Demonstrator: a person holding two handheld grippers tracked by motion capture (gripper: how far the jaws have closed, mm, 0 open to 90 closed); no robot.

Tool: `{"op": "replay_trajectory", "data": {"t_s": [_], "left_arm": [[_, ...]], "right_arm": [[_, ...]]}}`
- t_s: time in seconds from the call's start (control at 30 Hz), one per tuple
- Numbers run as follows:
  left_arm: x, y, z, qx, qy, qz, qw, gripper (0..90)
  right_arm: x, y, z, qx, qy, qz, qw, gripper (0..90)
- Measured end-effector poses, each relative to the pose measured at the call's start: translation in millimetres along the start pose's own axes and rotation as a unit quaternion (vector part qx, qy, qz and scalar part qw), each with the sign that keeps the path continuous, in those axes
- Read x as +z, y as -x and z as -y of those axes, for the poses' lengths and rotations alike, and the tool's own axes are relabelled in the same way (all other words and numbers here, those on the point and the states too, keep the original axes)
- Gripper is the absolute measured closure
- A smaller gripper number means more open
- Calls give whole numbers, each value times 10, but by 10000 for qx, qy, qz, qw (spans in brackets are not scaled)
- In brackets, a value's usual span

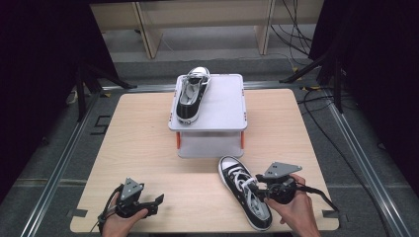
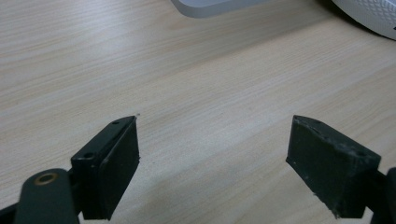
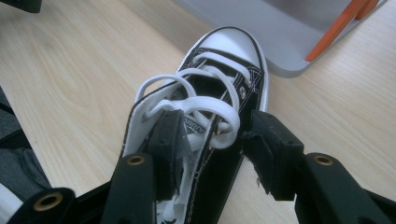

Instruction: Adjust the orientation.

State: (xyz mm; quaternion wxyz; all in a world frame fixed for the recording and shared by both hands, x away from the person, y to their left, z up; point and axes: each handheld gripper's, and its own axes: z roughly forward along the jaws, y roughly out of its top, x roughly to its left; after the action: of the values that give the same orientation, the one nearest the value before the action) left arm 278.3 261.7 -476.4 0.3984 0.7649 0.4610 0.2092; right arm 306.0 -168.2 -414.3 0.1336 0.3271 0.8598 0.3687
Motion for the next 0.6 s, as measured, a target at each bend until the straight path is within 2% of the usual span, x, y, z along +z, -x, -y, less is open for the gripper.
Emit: {"op": "replay_trajectory", "data": {"t_s": [0.17,0.23,0.27,0.3,0.37,0.43,0.47,0.5,0.53,0.57,0.6], "left_arm": [[5,-6,0,-45,-36,-25,10000,161],[13,-8,-2,-55,-23,-25,10000,161],[14,-13,-4,-26,-33,-15,10000,161],[17,-14,-5,-11,-22,-9,10000,161],[15,-3,0,-73,-67,-23,9999,161],[12,-1,1,-68,-67,-20,10000,161],[10,-5,0,-37,-52,-9,10000,161],[7,-3,0,-52,-35,-2,10000,161],[3,-1,1,-78,-39,-17,10000,161],[2,-2,1,-76,-41,-17,10000,161],[5,-3,1,-72,-35,-18,10000,161]], "right_arm": [[61,13,7,-48,-93,-55,9999,562],[90,46,37,96,-136,-142,9998,567],[109,55,69,335,-215,-136,9991,565],[120,84,77,252,-225,-121,9994,564],[134,98,85,364,-199,-232,9989,571],[162,101,86,333,-210,-258,9989,577],[167,93,86,385,-242,-242,9987,581],[176,58,86,548,-326,-260,9976,582],[204,75,84,360,-281,-274,9986,585],[217,51,82,381,-344,-229,9984,592],[235,36,74,301,-370,-246,9986,595]]}}
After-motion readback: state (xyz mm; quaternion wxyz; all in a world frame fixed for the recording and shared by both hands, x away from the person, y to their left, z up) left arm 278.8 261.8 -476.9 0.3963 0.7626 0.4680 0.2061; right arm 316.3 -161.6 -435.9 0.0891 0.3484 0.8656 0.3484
